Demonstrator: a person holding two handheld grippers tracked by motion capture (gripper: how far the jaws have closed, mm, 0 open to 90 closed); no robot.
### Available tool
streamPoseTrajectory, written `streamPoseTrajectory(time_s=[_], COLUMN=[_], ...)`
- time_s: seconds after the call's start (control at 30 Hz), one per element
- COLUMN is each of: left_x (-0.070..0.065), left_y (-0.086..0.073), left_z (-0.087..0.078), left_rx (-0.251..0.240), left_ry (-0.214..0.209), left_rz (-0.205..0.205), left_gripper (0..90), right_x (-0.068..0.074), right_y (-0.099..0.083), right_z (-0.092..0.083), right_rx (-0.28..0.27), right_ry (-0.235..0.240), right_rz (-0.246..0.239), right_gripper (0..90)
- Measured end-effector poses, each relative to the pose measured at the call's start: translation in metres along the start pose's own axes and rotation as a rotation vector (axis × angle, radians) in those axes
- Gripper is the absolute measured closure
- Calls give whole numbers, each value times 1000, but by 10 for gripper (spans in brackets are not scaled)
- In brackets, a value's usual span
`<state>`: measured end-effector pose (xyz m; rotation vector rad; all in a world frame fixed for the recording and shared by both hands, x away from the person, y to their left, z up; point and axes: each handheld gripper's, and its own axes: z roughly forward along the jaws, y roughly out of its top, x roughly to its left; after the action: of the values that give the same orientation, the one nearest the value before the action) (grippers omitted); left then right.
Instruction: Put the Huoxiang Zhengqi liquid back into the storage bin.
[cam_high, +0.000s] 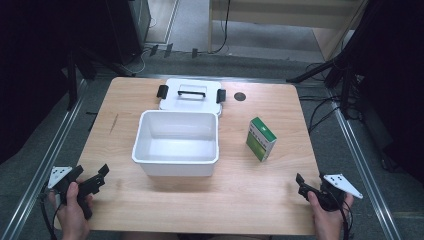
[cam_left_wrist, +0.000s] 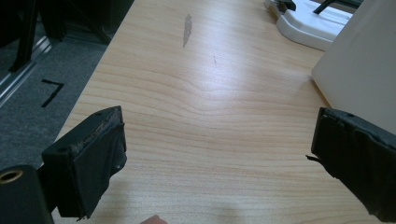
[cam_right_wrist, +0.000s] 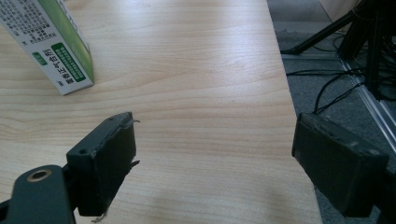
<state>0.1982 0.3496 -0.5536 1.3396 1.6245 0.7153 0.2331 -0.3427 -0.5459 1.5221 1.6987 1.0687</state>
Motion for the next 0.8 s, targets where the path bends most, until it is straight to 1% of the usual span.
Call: streamPoseTrajectory(time_s=[0.1,0.13,0.23,0.27,0.3,0.33,0.37,0.4,0.43,0.47,0.53,0.57,0.6,0.63,0.67,0.7,0.73,0.77,0.8], left_x=[0,-1,-1,0,0,0,0,0,0,0,0,0,0,-1,-1,-1,-1,-1,-1], left_y=[0,0,0,0,0,0,0,0,0,0,0,0,0,0,0,0,0,0,-1], left_z=[0,0,0,0,0,0,0,0,0,0,0,0,0,0,0,0,0,0,-1], left_rx=[-1,-3,-2,-1,-1,-1,-2,-4,-4,-5,-6,-5,-2,-1,-1,3,3,8,11], left_ry=[4,3,3,1,1,0,0,-3,-3,-5,-7,-6,-5,-3,-3,-5,-5,-8,-6], left_rz=[2,3,3,2,2,2,2,2,2,3,4,4,5,7,7,7,7,10,13], left_gripper=[40,40,40,40,40,40,40,40,40,40,40,40,40,40,40,40,40,40,39], right_x=[1,3,4,7,7,7,10,12,12,18,23,23,26,32,32,37,39,39,43], right_y=[0,0,1,2,2,2,5,7,7,10,13,13,14,18,18,22,24,24,31], right_z=[-1,-2,-2,-3,-3,-4,-6,-7,-7,-8,-8,-8,-7,-5,-5,-3,-2,-2,-2], right_rx=[4,10,12,15,15,12,11,10,10,19,42,42,51,90,90,130,144,144,175], right_ry=[7,21,31,45,45,55,70,67,67,70,90,90,102,115,115,136,136,136,145], right_rz=[-9,-2,-8,-3,-3,6,-7,-25,-25,-52,-63,-63,-67,-92,-92,-126,-136,-136,-153], right_gripper=[138,147,155,170,170,185,199,204,204,212,212,212,222,227,227,231,229,229,231])
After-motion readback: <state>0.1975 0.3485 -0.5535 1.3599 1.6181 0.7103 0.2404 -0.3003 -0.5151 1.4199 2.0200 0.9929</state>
